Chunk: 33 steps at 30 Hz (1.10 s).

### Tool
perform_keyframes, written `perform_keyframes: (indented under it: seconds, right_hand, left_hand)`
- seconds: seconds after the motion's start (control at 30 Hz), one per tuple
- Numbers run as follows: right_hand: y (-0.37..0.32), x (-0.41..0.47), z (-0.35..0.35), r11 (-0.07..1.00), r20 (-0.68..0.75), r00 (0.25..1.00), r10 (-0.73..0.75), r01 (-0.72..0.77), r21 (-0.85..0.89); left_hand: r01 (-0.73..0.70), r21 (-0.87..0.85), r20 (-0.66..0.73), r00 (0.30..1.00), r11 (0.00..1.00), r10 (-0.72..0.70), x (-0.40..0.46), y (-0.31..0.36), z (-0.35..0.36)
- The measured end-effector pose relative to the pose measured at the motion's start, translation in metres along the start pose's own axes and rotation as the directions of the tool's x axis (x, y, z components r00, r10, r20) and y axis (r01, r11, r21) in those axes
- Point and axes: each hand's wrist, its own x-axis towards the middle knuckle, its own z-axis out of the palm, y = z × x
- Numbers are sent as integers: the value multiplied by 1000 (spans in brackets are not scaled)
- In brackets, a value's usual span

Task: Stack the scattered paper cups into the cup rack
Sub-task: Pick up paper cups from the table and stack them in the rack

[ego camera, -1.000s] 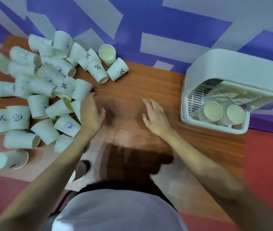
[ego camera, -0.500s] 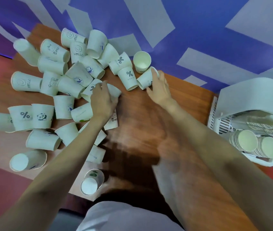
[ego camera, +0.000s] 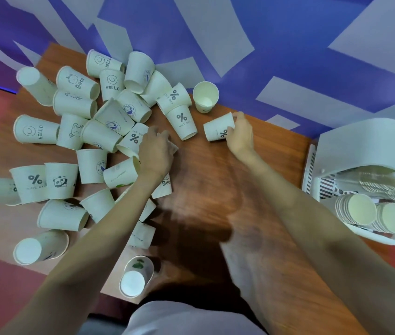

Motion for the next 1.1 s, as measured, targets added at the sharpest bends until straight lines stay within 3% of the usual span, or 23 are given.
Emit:
perform_keyframes:
  seconds: [0.27, 0.43, 0.53, 0.63, 0.9, 1.1]
  right_hand:
    - [51, -65, -59, 988, -134, 982, -134, 143, 60]
    - [93, -116, -112, 939, -361, 878, -314, 344, 19]
    - [125, -144, -136, 926, -508, 795, -331, 378, -11]
    - [159, -171, -154, 937, -643, 710, -288, 348, -35]
    - [251, -222, -202, 986, -843, 521, -132, 154, -60]
    - [299, -220, -224, 993, -803, 585, -110, 106, -58]
  left_hand:
    - [-110, -43, -69, 992, 993, 107, -33, 36, -11]
    - [-270, -184, -99, 962, 945, 255, -67, 73, -7]
    - [-377, -253, -111, 926, 891, 360, -90, 102, 3]
    - [-439, -314, -114, 898, 842, 426, -113, 137, 15]
    - [-586, -439, -171, 798, 681, 577, -162, 225, 37]
    - [-645, -521, -207, 731, 559, 650, -180, 286, 48]
